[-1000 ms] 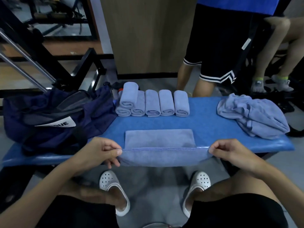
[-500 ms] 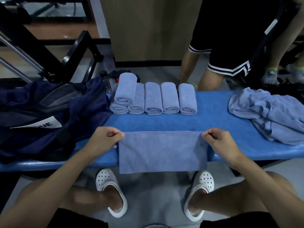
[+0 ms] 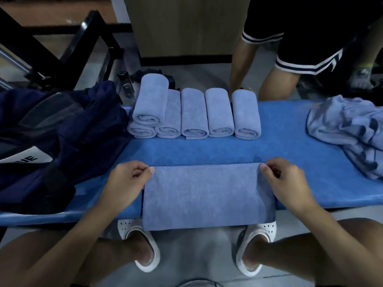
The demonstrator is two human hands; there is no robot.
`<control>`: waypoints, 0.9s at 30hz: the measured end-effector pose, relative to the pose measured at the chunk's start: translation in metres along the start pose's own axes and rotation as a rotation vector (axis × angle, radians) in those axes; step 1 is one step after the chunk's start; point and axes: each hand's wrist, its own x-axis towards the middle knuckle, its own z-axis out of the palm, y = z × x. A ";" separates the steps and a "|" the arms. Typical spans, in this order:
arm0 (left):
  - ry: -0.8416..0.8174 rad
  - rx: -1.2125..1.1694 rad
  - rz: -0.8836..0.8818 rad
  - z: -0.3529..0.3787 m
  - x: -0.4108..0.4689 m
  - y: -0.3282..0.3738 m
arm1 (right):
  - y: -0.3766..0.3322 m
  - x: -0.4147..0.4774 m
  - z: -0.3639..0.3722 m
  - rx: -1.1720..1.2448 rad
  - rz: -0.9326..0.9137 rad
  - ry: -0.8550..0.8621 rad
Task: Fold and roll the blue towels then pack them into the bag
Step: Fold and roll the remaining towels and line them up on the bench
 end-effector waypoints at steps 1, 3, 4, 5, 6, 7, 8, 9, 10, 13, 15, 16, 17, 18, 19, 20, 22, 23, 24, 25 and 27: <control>0.002 0.008 0.000 0.000 0.000 0.000 | 0.000 0.000 0.001 -0.013 -0.008 0.009; 0.008 0.024 0.003 0.000 0.001 0.000 | 0.001 0.001 0.002 -0.040 -0.023 0.022; 0.009 0.031 0.003 0.000 0.001 0.000 | 0.001 0.002 0.002 -0.051 -0.024 0.025; 0.010 0.036 0.001 0.001 0.001 0.000 | 0.001 0.002 0.003 -0.061 -0.021 0.028; 0.012 0.043 0.000 0.001 0.002 -0.001 | 0.001 0.002 0.004 -0.069 -0.018 0.030; 0.019 0.051 0.000 0.002 0.002 -0.001 | 0.000 0.002 0.004 -0.076 -0.013 0.029; 0.029 0.058 -0.001 0.002 0.002 -0.001 | 0.000 0.002 0.005 -0.084 -0.006 0.027; 0.038 0.063 -0.004 0.003 0.002 -0.001 | 0.000 0.002 0.005 -0.091 -0.003 0.026; 0.046 0.066 -0.009 0.004 0.003 -0.001 | -0.001 0.002 0.005 -0.098 0.000 0.024; 0.065 0.091 -0.033 0.005 0.003 0.001 | -0.002 0.002 0.005 -0.138 0.021 0.014; 0.091 0.120 -0.037 0.007 0.003 0.004 | -0.003 0.002 0.006 -0.203 0.024 0.008; 0.105 0.141 -0.034 0.009 0.002 0.005 | -0.004 0.002 0.007 -0.245 0.022 0.008; 0.117 0.170 -0.030 0.010 0.002 0.006 | -0.005 0.002 0.009 -0.284 0.020 0.007; 0.121 0.205 -0.024 0.011 0.001 0.007 | -0.005 0.002 0.010 -0.310 0.023 0.007; 0.127 0.242 -0.013 0.013 0.001 0.008 | -0.005 0.002 0.012 -0.325 0.028 0.015; 0.140 0.279 0.008 0.013 0.000 0.008 | -0.005 0.000 0.012 -0.338 0.019 0.040; 0.232 0.372 0.151 0.015 -0.004 0.007 | -0.007 -0.004 0.009 -0.413 -0.099 0.151; 0.277 0.417 0.286 0.017 -0.006 0.008 | -0.010 -0.009 0.008 -0.457 -0.187 0.194; 0.282 0.452 0.438 0.021 -0.011 0.011 | -0.013 -0.015 0.008 -0.487 -0.279 0.199; 0.238 0.477 0.587 0.026 -0.016 0.013 | -0.016 -0.023 0.010 -0.508 -0.368 0.159; 0.067 0.553 0.778 0.042 -0.026 0.012 | -0.021 -0.039 0.019 -0.550 -0.510 0.012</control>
